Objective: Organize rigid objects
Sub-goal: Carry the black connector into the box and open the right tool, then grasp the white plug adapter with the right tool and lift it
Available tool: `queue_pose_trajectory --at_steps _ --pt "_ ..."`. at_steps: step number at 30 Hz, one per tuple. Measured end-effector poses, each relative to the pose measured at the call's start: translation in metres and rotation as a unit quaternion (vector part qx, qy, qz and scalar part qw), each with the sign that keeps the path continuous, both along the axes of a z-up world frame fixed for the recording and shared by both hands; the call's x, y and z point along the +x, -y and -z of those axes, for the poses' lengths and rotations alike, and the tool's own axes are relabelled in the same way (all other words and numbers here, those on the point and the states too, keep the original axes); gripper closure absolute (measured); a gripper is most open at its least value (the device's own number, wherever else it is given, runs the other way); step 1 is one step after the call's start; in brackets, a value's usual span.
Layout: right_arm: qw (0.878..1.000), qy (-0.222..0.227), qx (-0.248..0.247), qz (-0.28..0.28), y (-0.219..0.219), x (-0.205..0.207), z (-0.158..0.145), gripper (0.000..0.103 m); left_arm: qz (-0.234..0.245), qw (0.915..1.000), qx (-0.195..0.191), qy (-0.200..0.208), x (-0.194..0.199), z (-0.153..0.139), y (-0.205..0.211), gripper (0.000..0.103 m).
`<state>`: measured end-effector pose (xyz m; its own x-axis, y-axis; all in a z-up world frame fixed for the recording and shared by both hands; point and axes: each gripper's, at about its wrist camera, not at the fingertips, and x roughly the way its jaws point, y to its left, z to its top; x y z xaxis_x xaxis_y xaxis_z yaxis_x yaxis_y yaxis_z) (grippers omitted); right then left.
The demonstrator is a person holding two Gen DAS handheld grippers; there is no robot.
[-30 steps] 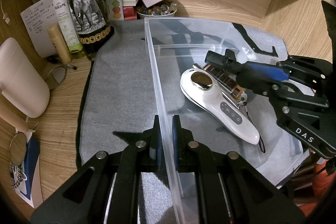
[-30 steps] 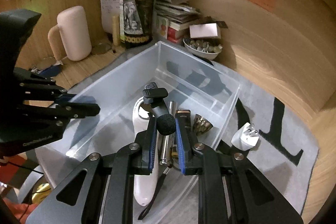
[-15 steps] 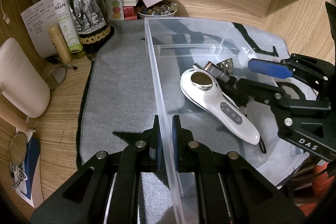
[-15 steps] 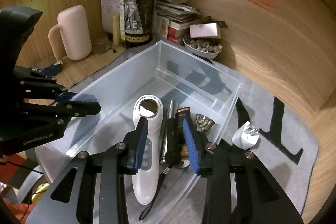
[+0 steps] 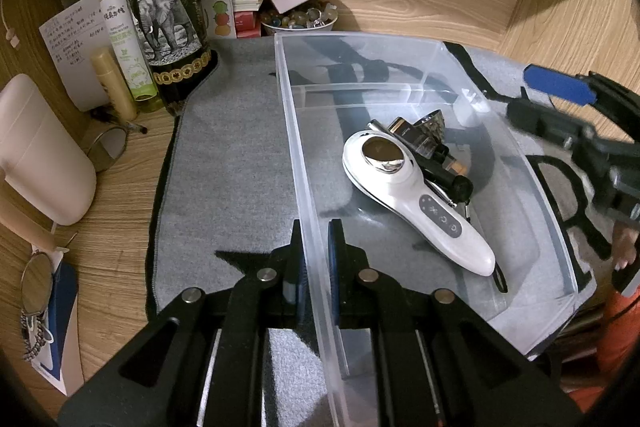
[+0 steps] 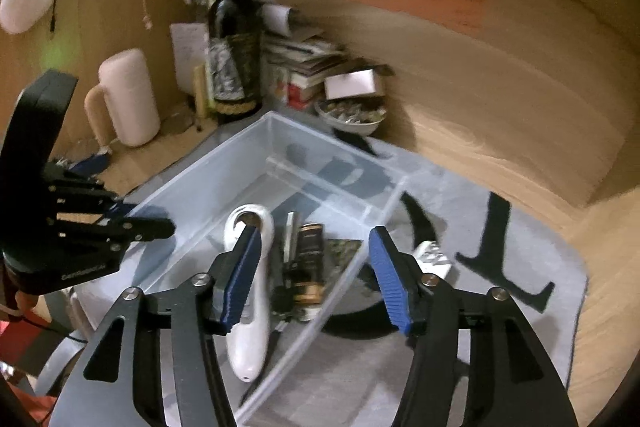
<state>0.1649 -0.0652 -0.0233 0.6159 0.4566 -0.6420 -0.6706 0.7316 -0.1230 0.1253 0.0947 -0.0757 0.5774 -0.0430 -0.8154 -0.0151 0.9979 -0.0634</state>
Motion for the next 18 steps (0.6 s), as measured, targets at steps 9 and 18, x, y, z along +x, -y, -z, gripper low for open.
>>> queue_pose_trajectory --at_steps 9,18 --pt "0.998 0.006 0.017 0.056 0.036 0.024 -0.01 0.05 -0.001 1.0 -0.001 0.0 0.0 0.0 -0.001 0.095" --pt "0.993 -0.024 0.028 0.112 0.07 0.061 0.0 0.05 -0.001 1.0 0.001 0.002 -0.001 0.001 -0.001 0.095"
